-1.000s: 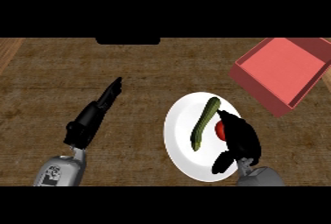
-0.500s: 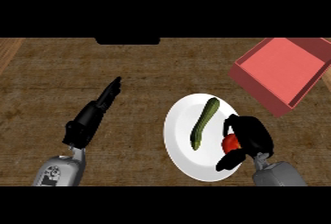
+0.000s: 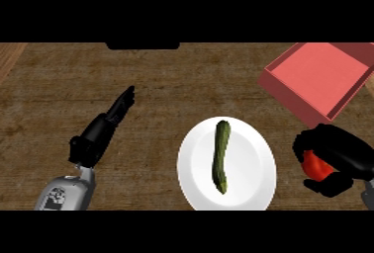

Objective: Pick the tomato from the plate and place it in the cardboard box

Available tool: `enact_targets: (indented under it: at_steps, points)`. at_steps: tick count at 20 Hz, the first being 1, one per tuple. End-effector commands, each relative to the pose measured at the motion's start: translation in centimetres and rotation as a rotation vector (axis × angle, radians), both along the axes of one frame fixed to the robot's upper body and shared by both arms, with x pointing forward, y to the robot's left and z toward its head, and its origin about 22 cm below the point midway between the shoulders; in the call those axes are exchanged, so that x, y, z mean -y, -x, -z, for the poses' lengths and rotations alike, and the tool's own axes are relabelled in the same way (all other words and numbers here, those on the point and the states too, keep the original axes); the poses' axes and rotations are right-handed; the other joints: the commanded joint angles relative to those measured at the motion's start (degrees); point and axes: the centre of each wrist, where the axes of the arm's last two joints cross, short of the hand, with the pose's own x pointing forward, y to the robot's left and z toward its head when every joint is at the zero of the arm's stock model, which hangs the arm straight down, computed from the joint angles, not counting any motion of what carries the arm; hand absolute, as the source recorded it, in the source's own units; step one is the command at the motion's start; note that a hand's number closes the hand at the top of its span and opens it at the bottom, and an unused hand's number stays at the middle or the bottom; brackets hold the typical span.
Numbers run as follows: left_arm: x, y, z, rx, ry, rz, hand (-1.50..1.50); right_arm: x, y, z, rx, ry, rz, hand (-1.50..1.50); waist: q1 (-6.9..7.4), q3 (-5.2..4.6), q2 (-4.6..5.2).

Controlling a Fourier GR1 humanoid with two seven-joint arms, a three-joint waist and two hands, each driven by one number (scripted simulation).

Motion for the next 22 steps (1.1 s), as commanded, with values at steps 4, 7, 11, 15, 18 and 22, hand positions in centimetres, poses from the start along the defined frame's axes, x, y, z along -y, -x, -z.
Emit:
enact_targets:
  at_steps: [4, 7, 11, 15, 18, 22]
  points:
    - [-1.3, -0.2, 0.8, -0.004, -0.006, -0.015, 0.00, 11.8, 0.2, -5.8, 0.253, -0.114, -0.184, 1.50, -0.90, -0.05, 0.31]
    - [0.5, -0.3, 0.2, 0.006, 0.003, 0.005, 0.00, 16.7, 0.7, -8.8, 0.294, -0.230, -0.202, 1.50, -0.28, -0.12, 0.17]
    - [0.4, 0.2, -0.8, 0.012, -0.001, 0.007, 0.00, 20.7, 2.3, -11.6, 0.291, -0.308, -0.224, 1.50, 0.46, -0.20, -0.14]
    - [0.9, 0.1, 0.0, -0.013, -0.006, 0.027, 0.00, 22.2, 3.1, -13.2, 0.270, -0.448, -0.233, 1.50, 0.32, -0.18, 0.02]
    - [-0.9, 0.6, 0.6, -0.009, -0.005, -0.004, 0.00, 23.7, 4.2, -16.0, 0.298, -0.511, -0.180, 1.50, 0.12, -0.30, -0.24]
    - [-0.2, -0.3, 0.4, 0.005, -0.014, 0.030, 0.00, 23.9, 3.8, -18.3, 0.254, -0.575, -0.107, 1.50, 1.22, -0.35, 0.26]
